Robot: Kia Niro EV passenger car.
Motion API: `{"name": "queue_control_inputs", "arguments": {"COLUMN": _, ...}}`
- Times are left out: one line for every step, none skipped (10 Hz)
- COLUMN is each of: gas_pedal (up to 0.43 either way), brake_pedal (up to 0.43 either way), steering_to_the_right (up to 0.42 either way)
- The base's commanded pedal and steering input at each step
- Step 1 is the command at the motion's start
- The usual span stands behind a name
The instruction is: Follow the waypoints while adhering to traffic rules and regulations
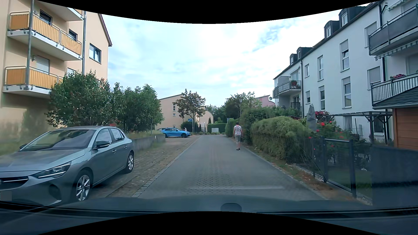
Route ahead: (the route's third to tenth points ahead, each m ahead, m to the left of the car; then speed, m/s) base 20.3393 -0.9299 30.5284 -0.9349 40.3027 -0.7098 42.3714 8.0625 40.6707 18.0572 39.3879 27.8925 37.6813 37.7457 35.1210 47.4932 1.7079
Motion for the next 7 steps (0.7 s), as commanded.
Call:
{"name": "queue_control_inputs", "arguments": {"gas_pedal": 0.0, "brake_pedal": 0.043, "steering_to_the_right": -0.005}}
{"name": "queue_control_inputs", "arguments": {"gas_pedal": 0.0, "brake_pedal": 0.043, "steering_to_the_right": -0.005}}
{"name": "queue_control_inputs", "arguments": {"gas_pedal": 0.0, "brake_pedal": 0.043, "steering_to_the_right": -0.005}}
{"name": "queue_control_inputs", "arguments": {"gas_pedal": 0.0, "brake_pedal": 0.043, "steering_to_the_right": -0.005}}
{"name": "queue_control_inputs", "arguments": {"gas_pedal": 0.0, "brake_pedal": 0.049, "steering_to_the_right": -0.005}}
{"name": "queue_control_inputs", "arguments": {"gas_pedal": 0.0, "brake_pedal": 0.043, "steering_to_the_right": -0.005}}
{"name": "queue_control_inputs", "arguments": {"gas_pedal": 0.0, "brake_pedal": 0.043, "steering_to_the_right": -0.011}}
